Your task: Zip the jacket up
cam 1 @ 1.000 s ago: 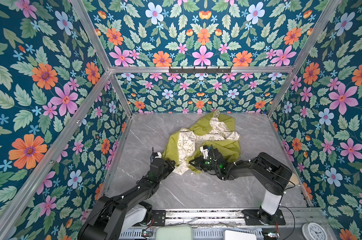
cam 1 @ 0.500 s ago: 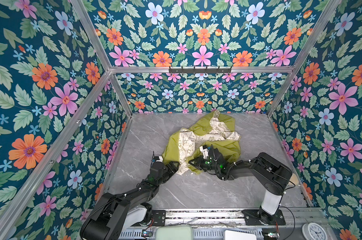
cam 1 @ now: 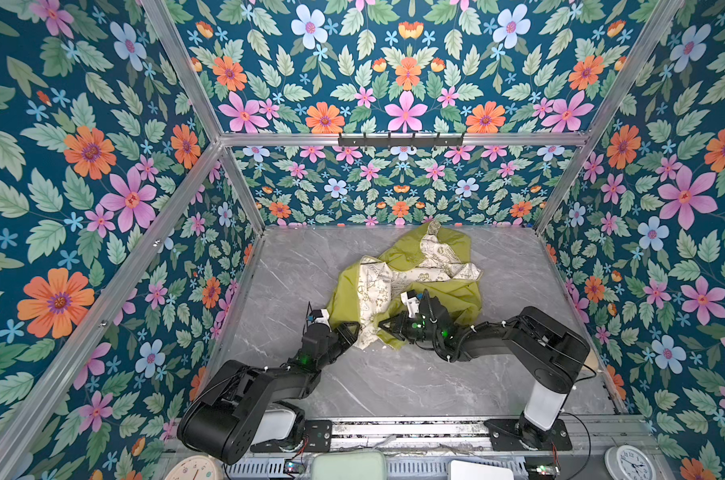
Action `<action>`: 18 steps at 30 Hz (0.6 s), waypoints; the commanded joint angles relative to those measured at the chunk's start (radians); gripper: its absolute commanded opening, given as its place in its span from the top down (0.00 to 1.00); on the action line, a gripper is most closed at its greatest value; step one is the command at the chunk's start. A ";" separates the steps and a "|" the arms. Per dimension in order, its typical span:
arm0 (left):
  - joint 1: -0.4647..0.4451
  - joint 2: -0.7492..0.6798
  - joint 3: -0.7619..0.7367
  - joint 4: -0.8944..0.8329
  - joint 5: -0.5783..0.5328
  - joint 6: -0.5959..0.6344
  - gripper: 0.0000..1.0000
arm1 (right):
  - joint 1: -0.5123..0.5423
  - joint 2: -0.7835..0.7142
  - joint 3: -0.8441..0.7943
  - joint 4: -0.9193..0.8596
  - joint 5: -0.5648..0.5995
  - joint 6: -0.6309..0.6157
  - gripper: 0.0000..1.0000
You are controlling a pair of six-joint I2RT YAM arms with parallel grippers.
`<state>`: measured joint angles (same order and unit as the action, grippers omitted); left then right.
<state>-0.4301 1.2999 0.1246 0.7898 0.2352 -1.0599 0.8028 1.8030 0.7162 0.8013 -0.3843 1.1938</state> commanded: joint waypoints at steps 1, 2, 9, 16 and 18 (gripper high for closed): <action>-0.001 -0.032 0.016 -0.044 0.009 0.023 0.44 | 0.000 -0.002 0.003 0.017 0.007 0.001 1.00; 0.000 -0.055 0.016 -0.070 0.000 0.024 0.44 | 0.001 0.001 0.005 0.018 0.007 0.001 1.00; -0.001 -0.043 0.040 -0.108 -0.023 0.048 0.40 | 0.000 0.029 0.012 0.050 -0.005 0.015 1.00; -0.012 0.098 -0.002 0.177 0.022 -0.047 0.33 | 0.001 0.017 -0.003 0.053 0.002 0.010 1.00; -0.037 0.140 -0.015 0.276 0.019 -0.077 0.33 | 0.000 0.017 -0.004 0.056 0.004 0.009 1.00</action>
<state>-0.4480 1.4055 0.1223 0.8951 0.2375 -1.0824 0.8028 1.8259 0.7136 0.8127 -0.3878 1.1973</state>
